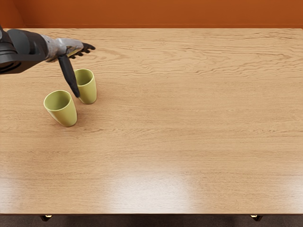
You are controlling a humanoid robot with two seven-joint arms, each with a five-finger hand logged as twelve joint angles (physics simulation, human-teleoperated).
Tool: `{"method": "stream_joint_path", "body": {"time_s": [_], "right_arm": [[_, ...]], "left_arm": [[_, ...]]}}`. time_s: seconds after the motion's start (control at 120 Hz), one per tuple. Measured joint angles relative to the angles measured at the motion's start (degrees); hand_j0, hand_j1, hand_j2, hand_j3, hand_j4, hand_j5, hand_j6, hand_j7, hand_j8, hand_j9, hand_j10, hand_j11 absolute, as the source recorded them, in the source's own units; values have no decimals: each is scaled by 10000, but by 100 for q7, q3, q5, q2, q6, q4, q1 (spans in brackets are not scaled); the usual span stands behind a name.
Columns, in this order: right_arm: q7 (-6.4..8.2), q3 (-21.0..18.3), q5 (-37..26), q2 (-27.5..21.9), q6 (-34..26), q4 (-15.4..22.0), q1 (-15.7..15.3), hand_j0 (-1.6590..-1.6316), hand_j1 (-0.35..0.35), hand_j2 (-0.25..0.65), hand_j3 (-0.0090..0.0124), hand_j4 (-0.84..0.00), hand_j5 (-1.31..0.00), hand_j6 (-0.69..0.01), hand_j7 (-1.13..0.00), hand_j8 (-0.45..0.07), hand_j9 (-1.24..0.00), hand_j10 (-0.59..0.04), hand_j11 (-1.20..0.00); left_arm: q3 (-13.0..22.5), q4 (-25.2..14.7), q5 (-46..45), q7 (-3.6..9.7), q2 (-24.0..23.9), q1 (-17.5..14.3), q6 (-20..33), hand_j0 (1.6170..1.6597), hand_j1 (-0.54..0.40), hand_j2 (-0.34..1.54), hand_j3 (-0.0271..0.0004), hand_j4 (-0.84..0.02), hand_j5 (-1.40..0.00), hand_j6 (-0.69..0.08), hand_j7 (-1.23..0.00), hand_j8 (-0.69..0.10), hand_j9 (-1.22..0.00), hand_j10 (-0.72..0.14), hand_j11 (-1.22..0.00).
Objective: Pick up cup and place in cup with left hand
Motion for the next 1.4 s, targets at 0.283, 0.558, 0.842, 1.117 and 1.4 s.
{"method": "stream_joint_path", "body": {"time_s": [0.283, 0.558, 0.842, 1.117, 1.4], "right_arm": [[0, 0, 0, 0, 0, -1, 0, -16581, -3139, -58, 0, -295, -381, -296, -381, -295, -381, -294, -381], [0, -1, 0, 0, 0, -4, 0, -16581, -3139, -59, 0, -295, -381, -296, -381, -295, -381, -294, -381], [0, -7, 0, 0, 0, -5, 0, -16581, -3139, -59, 0, -295, -381, -296, -381, -295, -381, -294, -381], [0, -9, 0, 0, 0, -5, 0, -16581, -3139, -58, 0, -295, -381, -296, -381, -295, -381, -294, -381], [0, -9, 0, -5, 0, -5, 8, -16581, -3139, -59, 0, -295, -381, -296, -381, -295, -381, -294, -381]], "left_arm": [[127, 173, -2, 0, -70, 44, 234, 16581, 3491, 10, 0, -37, -6, -48, -3, -45, -2, -31, 0], [265, 205, -6, 0, -140, 35, 291, 16581, 3403, 26, 0, -114, -107, -126, -105, -122, -103, -109, -102], [309, 294, -11, 0, -264, 52, 290, 16581, 2990, 97, 0, -462, -559, -474, -556, -470, -555, -456, -554], [318, 486, 39, 0, -264, 113, 288, 16581, 2695, 147, 0, -709, -879, -721, -877, -717, -875, -703, -874], [353, 603, 59, 0, -457, 120, 287, 16580, 2093, 249, 0, -1211, -1532, -1223, -1530, -1219, -1529, -1205, -1528]]}}
